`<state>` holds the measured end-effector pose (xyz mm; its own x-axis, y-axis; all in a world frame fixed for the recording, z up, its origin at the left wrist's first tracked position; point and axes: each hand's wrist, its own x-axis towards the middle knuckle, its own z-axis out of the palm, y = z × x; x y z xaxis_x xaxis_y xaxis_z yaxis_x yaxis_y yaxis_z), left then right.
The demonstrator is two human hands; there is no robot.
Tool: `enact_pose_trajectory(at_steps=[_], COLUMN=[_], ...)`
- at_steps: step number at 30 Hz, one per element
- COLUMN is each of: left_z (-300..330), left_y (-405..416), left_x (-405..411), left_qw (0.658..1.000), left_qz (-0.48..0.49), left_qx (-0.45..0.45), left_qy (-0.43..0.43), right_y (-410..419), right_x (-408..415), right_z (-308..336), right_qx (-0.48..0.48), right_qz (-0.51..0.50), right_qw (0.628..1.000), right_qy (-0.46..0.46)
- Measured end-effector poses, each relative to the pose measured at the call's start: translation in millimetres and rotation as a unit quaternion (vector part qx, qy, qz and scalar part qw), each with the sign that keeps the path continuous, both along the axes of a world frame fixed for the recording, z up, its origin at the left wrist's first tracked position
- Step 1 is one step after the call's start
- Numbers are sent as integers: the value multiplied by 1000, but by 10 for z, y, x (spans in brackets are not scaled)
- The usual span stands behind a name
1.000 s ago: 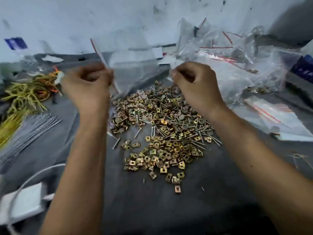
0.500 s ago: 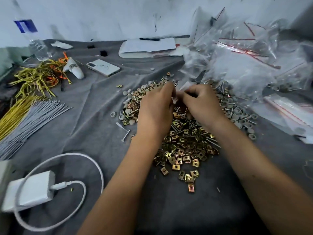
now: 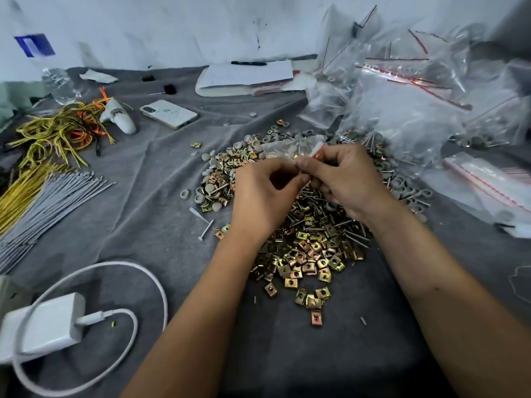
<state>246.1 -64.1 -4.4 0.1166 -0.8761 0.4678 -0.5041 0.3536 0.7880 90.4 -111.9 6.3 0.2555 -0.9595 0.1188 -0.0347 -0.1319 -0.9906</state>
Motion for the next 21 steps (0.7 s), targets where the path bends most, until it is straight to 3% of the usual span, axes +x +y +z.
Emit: enact_pose_trajectory(at_steps=[12,17,21], left_z=[3,-2,5], left_y=[-29,-20,-7], left_x=[50,42,-5], left_qw=[992,994,998], left_qz=[-51,-9,22], left_qx=[72,42,6], left_qy=[91,98,58], right_y=[-30,-64,-62], right_x=[-62,-58,-48], right_z=[-25,-46,-32], right_qx=[-22,-11,-38], right_qz=[71,101,56], right_qw=[997,994,998], right_qy=[-16,-33,-14])
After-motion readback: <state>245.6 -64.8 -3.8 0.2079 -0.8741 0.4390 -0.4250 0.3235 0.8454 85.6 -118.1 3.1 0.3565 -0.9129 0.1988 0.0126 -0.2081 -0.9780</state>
